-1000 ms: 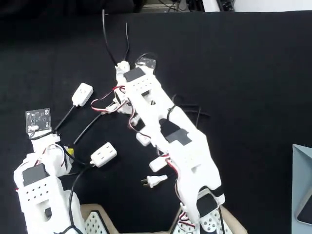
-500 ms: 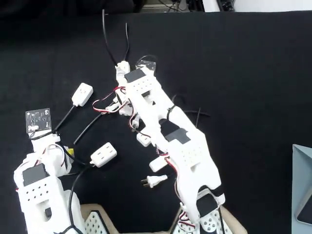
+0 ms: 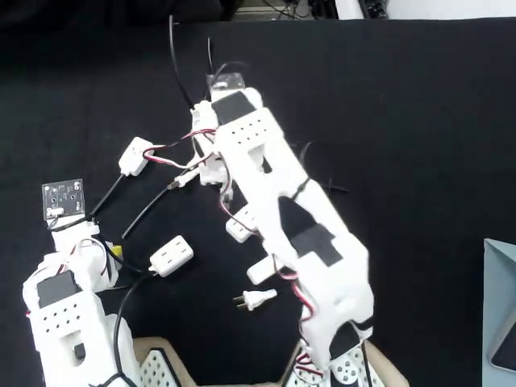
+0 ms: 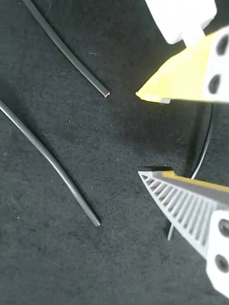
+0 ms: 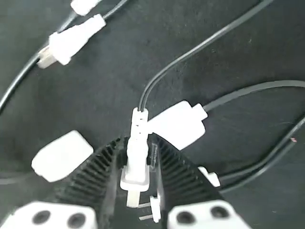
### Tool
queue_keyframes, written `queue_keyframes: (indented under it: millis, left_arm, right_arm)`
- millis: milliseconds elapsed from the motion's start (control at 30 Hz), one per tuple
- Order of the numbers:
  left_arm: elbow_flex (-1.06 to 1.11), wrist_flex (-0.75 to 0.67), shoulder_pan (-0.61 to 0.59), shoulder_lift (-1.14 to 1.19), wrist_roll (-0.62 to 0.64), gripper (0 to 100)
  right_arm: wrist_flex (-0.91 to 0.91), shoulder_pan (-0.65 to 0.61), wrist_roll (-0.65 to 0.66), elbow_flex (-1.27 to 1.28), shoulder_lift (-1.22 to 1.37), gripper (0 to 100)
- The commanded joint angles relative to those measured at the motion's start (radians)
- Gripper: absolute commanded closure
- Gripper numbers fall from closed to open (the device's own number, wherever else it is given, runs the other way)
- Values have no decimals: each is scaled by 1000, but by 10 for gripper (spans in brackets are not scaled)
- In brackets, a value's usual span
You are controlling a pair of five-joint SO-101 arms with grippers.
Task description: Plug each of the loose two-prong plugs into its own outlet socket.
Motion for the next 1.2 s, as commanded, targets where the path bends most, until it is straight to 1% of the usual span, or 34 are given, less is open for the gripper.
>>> queue_keyframes:
  millis: [0, 100, 200, 333, 467, 667, 800, 900, 1000, 1167]
  left_arm:
    - [7, -26, -10, -11, 5, 768]
    - [7, -28, -10, -11, 5, 768]
    - [7, -28, -10, -11, 5, 768]
    - [2, -28, 4, -11, 5, 765]
    - [2, -57, 39, -11, 11, 768]
    - [-77, -55, 88, -12, 23, 766]
    - [-173, -54, 117, -12, 138, 765]
    - [-231, -52, 165, -12, 222, 765]
    - [-266, -55, 234, -11, 313, 764]
    - [-314, -55, 380, -11, 459, 764]
  right_arm:
    - [15, -15, 64, 56, -183, 987]
    - [9, -21, 120, 153, -311, 987]
    - [-38, -18, 166, 271, -429, 987]
    - [-160, -20, 216, 478, -573, 987]
    - [-299, -41, 290, 679, -717, 987]
    - [-479, -43, 373, 911, -951, 987]
    - [-574, -44, 405, 1026, -1073, 987]
    - [-629, -46, 405, 1078, -1142, 987]
    - [-660, -92, 405, 1115, -1199, 987]
    - [-701, -222, 405, 1176, -1299, 987]
